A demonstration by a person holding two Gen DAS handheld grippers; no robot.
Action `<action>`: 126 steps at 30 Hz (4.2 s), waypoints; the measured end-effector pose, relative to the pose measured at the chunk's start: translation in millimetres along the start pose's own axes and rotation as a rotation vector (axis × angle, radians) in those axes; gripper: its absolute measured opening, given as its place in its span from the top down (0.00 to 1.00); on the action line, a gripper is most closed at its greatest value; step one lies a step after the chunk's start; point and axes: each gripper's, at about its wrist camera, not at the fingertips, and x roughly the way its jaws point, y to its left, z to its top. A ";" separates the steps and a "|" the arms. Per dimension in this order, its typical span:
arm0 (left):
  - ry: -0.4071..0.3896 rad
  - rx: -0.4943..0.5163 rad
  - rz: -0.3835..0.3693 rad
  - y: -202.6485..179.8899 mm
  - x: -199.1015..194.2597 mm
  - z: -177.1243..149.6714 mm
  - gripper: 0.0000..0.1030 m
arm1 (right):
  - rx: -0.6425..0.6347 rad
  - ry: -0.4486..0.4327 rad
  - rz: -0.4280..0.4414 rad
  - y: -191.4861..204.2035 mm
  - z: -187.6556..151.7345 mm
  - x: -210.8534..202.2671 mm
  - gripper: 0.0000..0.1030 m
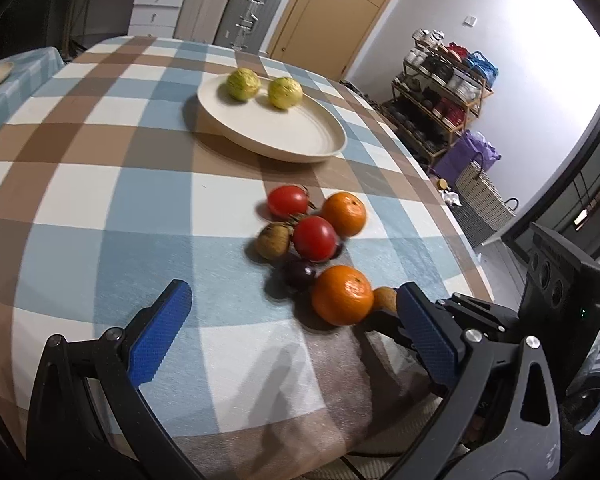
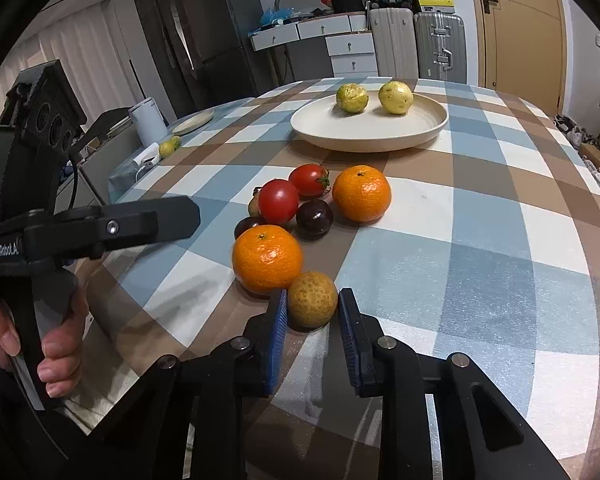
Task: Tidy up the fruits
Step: 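Grasp the small brown round fruit with the right tool while the left tool grasps a mandarin orange, then carry the brown fruit and mandarin onto the plate and open both tools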
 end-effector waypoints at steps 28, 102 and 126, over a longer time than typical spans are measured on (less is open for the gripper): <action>0.097 -0.061 -0.078 -28.0 35.7 4.6 0.54 | 0.139 -0.159 0.050 -34.9 -7.1 -39.0 0.75; 0.019 0.139 -0.017 -52.8 20.0 8.5 0.63 | 0.183 -0.174 0.040 -48.6 -7.9 -42.1 0.74; -0.073 0.042 0.009 43.9 45.6 181.2 0.63 | 0.097 -0.173 0.148 -64.9 166.2 19.7 0.74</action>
